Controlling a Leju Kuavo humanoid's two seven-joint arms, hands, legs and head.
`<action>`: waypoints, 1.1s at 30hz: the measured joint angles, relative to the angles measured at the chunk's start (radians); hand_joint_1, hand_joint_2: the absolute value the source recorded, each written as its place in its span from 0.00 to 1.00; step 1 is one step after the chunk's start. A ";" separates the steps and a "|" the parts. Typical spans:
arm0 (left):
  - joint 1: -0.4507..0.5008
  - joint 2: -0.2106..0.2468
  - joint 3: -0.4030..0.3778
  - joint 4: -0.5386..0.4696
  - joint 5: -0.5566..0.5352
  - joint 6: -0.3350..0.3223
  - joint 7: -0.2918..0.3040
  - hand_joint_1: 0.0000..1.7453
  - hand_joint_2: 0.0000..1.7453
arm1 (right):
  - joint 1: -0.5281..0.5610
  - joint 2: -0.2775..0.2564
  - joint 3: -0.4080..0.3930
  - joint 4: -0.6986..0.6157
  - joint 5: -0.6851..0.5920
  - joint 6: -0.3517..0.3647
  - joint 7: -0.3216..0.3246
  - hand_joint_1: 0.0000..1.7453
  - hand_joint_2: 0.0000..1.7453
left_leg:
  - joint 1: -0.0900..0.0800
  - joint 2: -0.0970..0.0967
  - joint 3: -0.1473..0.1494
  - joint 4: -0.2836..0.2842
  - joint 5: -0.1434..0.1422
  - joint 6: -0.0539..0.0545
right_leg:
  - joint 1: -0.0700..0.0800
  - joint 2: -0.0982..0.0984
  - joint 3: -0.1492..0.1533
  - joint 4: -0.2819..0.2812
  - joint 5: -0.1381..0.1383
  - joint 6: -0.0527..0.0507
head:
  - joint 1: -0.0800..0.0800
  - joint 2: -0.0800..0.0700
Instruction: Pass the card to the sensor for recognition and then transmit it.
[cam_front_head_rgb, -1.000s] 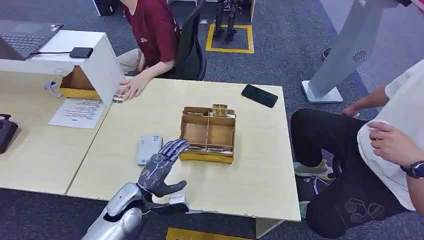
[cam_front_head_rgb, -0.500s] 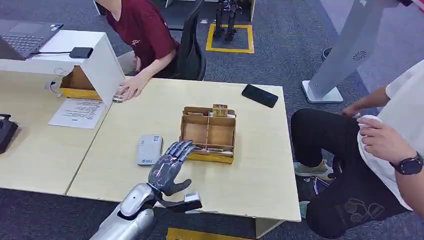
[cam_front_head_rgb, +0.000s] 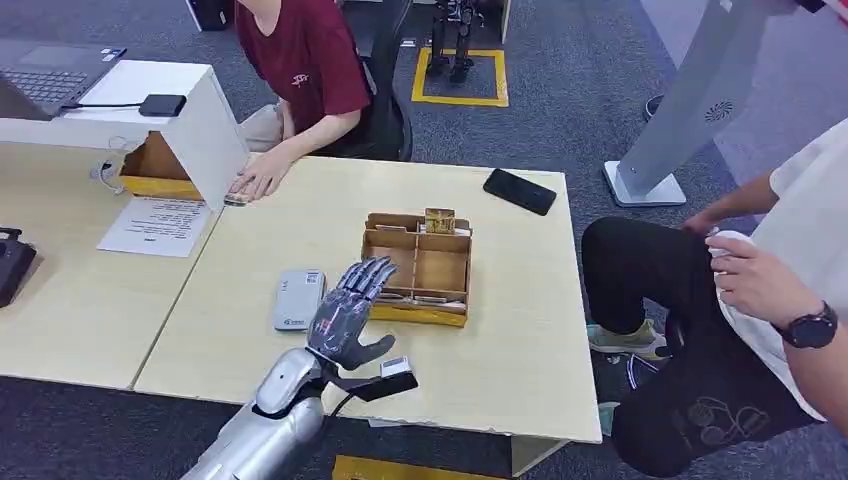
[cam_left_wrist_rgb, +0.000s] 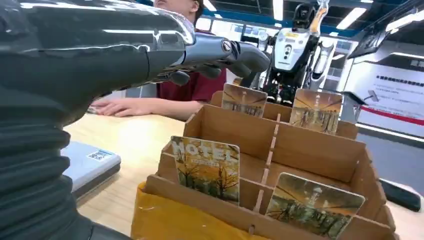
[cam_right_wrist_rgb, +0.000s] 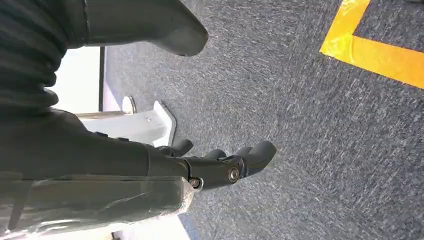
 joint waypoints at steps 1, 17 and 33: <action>-0.001 0.000 0.003 0.002 0.004 0.000 -0.001 0.00 1.00 | 0.000 0.000 0.000 0.000 0.000 0.000 0.000 0.00 1.00 | 0.000 0.000 0.000 0.000 0.000 0.000 | 0.000 0.000 0.000 0.000 0.000 0.000 | 0.000 0.000; -0.017 -0.018 0.018 0.048 0.000 -0.007 0.000 0.00 1.00 | 0.000 0.001 0.003 0.000 0.002 0.000 -0.003 0.00 1.00 | 0.000 0.000 0.000 0.000 0.000 0.000 | 0.000 0.000 0.000 0.000 0.000 0.000 | 0.000 0.000; -0.074 -0.032 0.098 0.153 0.055 0.015 -0.027 0.00 1.00 | -0.001 0.002 0.021 0.000 0.002 0.000 -0.003 0.00 1.00 | 0.000 0.000 0.000 0.000 0.000 0.000 | 0.000 0.000 0.000 0.000 0.000 0.000 | 0.000 0.000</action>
